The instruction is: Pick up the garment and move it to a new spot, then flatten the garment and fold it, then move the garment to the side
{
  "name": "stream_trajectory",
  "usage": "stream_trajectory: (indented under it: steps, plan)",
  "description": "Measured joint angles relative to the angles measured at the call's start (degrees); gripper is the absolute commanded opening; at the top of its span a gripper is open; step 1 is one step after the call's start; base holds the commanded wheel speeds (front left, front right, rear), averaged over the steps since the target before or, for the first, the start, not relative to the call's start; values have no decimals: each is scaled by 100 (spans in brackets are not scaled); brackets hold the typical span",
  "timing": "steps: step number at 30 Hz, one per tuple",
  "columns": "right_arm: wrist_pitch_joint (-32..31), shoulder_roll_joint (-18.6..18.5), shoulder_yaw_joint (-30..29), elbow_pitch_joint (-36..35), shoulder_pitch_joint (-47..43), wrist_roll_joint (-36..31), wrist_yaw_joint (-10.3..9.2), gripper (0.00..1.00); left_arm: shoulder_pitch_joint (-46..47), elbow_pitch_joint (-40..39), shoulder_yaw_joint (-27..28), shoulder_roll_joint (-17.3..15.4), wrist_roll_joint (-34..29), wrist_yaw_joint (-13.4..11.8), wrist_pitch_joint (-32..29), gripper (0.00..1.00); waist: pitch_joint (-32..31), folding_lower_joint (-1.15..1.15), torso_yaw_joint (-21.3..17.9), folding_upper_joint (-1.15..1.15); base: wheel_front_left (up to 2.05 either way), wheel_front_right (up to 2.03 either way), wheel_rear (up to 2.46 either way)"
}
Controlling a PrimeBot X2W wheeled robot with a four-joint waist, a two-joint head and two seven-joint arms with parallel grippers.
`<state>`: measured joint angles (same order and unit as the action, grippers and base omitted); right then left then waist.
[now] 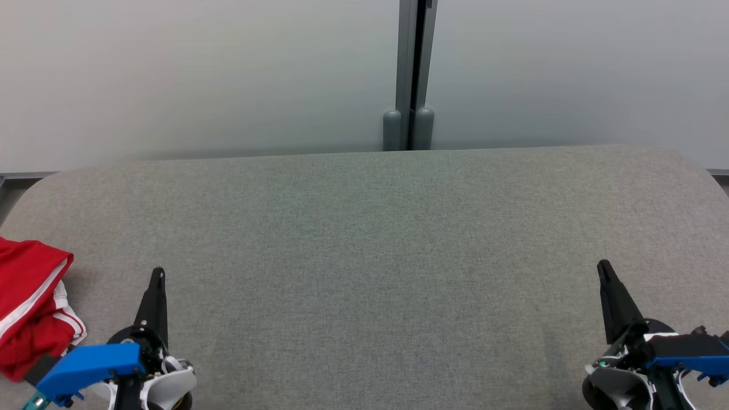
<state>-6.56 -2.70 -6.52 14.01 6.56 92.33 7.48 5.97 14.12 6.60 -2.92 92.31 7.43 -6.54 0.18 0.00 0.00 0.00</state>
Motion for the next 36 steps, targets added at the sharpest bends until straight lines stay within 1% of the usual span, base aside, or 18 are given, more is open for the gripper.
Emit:
stream_trajectory:
  steps: [7,10,14,20,24,28,36]
  plan:
    - [19,54,36,230,-120,-16,-25,100,-277,261,-13,40,-26,-5,64,100,5,0,1,0,0,0,0]
    - [119,31,100,216,-120,-122,-25,100,-272,257,-22,45,-220,-5,147,100,9,0,3,0,0,0,0]
    - [255,-64,243,227,-117,-409,-25,100,-254,261,-22,46,-642,-5,264,100,14,0,4,0,0,0,0]
    - [409,-126,272,247,-105,-1024,-25,100,-247,255,-23,46,-1352,-11,421,100,21,0,4,0,0,0,0]
    - [514,-137,283,248,-101,-1489,-25,100,-240,235,-101,44,-1857,-47,517,100,23,0,6,0,0,0,0]
    - [601,-142,297,248,-100,-1923,-25,100,-240,226,-188,46,-2351,-137,616,100,25,0,9,0,0,0,0]
    - [778,-151,433,268,-101,-2726,-25,100,-243,209,-302,44,-3206,-241,790,100,37,0,13,0,0,0,0]
